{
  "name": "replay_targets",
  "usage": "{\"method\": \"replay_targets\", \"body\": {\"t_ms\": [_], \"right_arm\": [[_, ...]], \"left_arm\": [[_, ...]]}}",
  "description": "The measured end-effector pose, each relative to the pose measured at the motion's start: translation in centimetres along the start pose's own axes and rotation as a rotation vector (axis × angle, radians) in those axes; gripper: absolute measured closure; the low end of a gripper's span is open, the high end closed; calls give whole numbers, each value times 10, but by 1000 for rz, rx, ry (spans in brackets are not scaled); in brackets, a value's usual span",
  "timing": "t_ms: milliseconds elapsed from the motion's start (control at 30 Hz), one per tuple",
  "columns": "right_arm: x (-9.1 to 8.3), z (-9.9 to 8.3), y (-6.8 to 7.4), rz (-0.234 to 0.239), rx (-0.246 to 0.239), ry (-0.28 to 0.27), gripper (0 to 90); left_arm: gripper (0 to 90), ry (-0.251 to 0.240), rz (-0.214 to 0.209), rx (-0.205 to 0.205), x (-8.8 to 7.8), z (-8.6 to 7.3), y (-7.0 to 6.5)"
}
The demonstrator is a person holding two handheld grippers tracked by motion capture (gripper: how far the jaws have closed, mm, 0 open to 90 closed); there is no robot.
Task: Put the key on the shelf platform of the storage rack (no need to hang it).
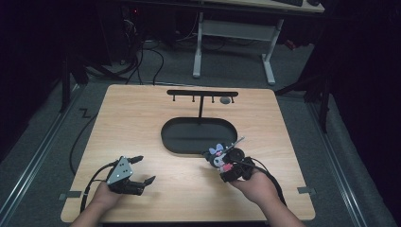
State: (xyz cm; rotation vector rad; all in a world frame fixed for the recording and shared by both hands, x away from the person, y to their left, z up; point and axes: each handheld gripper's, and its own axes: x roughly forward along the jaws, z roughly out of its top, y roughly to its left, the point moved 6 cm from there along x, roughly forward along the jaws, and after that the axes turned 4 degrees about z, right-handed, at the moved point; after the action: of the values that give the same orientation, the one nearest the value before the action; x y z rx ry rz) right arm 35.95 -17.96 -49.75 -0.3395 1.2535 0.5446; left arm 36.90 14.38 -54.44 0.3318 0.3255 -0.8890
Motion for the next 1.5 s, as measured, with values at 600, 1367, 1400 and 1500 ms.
{"method": "replay_targets", "body": {"t_ms": [600,1367,1400,1500], "right_arm": [[-4,12,-15,-21,16,-13,474],[-5,37,-23,-39,9,-29,474],[-5,39,-24,-40,5,-28,474],[-3,45,-25,-47,4,-30,474]], "left_arm": [[154,1,2,9,0,0,-1],[154,-3,-1,7,-1,0,-1],[154,-4,-1,7,-1,0,-1],[154,-3,-1,7,-1,0,-1]]}}
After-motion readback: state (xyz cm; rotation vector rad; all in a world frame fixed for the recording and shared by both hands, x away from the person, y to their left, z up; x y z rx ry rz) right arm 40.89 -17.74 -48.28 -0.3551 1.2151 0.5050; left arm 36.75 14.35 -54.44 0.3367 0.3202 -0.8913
